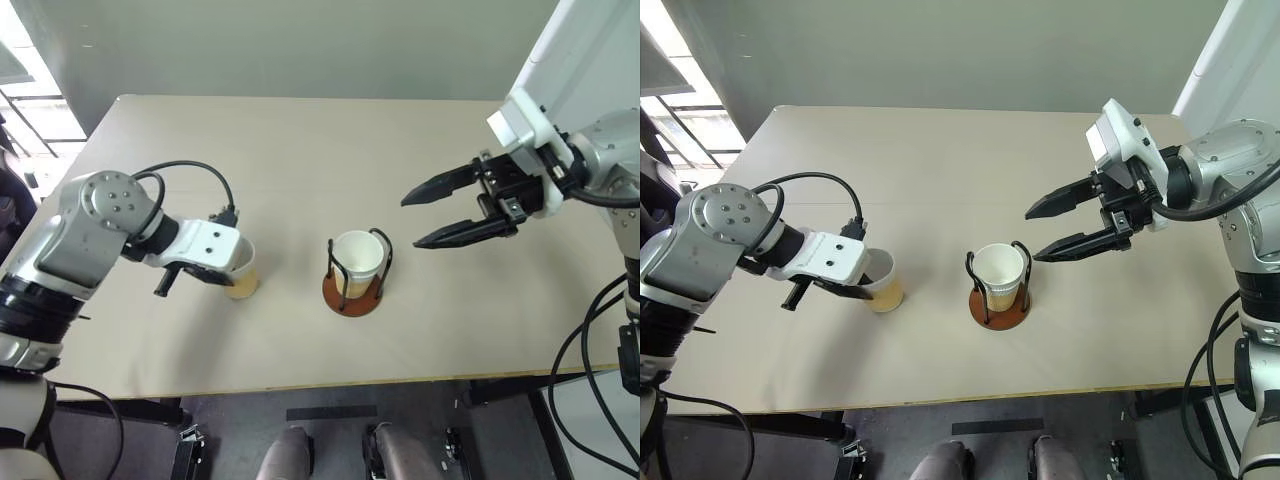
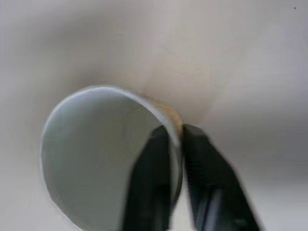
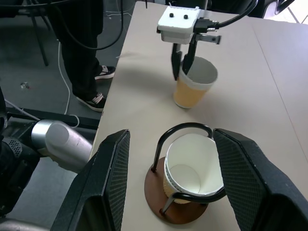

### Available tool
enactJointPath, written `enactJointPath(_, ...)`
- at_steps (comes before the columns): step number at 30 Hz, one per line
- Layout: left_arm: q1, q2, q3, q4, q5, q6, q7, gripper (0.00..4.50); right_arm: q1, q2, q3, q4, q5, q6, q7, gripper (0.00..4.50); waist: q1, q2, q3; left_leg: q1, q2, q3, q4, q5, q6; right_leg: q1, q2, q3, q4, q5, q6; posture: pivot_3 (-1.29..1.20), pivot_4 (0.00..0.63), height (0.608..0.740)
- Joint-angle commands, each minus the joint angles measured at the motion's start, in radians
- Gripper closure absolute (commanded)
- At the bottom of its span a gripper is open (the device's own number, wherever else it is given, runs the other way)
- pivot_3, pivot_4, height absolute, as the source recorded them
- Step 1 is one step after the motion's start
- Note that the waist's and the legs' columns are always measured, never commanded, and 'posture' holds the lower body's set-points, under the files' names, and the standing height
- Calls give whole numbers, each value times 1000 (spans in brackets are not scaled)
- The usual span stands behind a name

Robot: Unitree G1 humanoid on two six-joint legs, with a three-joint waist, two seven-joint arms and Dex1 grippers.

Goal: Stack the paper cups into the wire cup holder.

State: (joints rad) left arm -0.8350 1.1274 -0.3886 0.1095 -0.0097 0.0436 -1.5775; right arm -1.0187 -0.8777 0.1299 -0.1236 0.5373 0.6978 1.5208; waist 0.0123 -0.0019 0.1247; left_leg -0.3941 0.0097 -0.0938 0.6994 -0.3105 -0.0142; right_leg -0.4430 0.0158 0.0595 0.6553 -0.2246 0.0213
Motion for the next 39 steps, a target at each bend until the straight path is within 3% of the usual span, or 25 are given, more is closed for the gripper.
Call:
enactJointPath(1, -53, 21, -25, 7, -29, -12, -37, 4489, 0, -18, -28, -12, 3, -16, -5, 1757, 0, 0, 0, 0, 0, 0, 0, 0, 0, 0, 0, 0, 0, 0, 0, 0, 150, 740)
enactJointPath(13, -462, -144, -201, 256, -156, -12, -37, 4489, 57, -37, -58, 71, -20, -179, 46, 1757, 8, 0, 0, 0, 0, 0, 0, 0, 0, 0, -1, 0, -1, 0, 0, 0, 150, 740)
enactJointPath(18, -575, -209, -242, 323, -214, -25, -37, 4489, 18, -59, -52, 158, -46, -238, 82, 1757, 7, 0, 0, -2, 0, 0, -1, 0, 0, 0, -1, 0, -4, 1, 1, 0, 150, 740)
enactJointPath(25, -670, -275, -271, 339, -307, -11, -37, 4489, -41, -130, -16, 226, -20, -266, 94, 1757, 12, 0, 0, -6, 0, 0, -1, -1, 2, -1, -1, 0, -10, 2, 4, 0, 150, 740)
enactJointPath(39, -755, -324, -384, 361, -468, -24, -37, 4489, -85, -163, -65, 63, 22, -73, 74, 1757, 14, 2, 1, -7, 0, 0, 1, -2, 3, -1, 0, 0, -10, 3, 5, 0, 150, 740)
